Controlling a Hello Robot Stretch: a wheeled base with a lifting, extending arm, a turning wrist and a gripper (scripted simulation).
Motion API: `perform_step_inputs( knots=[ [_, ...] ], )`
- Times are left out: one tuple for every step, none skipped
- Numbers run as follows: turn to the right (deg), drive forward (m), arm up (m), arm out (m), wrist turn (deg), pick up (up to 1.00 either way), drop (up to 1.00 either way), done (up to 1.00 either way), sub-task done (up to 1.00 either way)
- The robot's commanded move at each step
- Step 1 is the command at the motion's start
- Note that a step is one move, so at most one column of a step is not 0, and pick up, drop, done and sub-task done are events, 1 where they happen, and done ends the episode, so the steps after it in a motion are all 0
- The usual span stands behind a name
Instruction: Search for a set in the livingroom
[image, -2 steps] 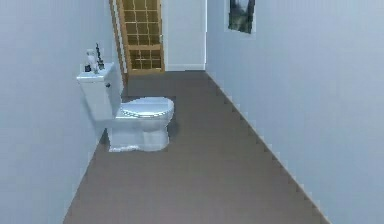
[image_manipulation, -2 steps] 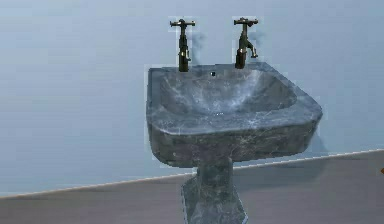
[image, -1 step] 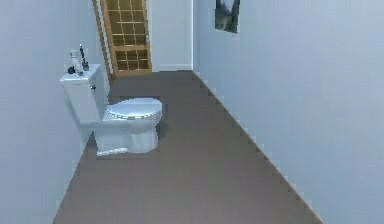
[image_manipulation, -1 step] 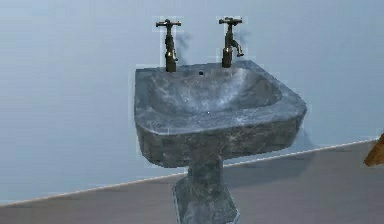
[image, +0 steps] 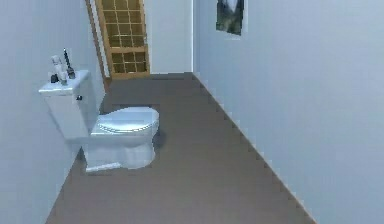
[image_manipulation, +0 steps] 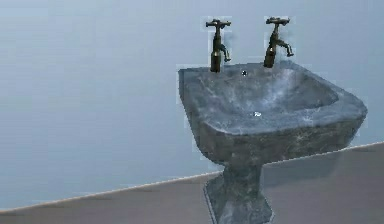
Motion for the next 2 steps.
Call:
perform_step_inputs(
  knots=[
    [6.0, 0.0, 0.0, 0.0, 0.0, 0.0, 0.0, 0.0, 0.0],
    [0.0, 1.0, 0.0, 0.0, 0.0, 0.0, 0.0, 0.0, 0.0]
  ],
)
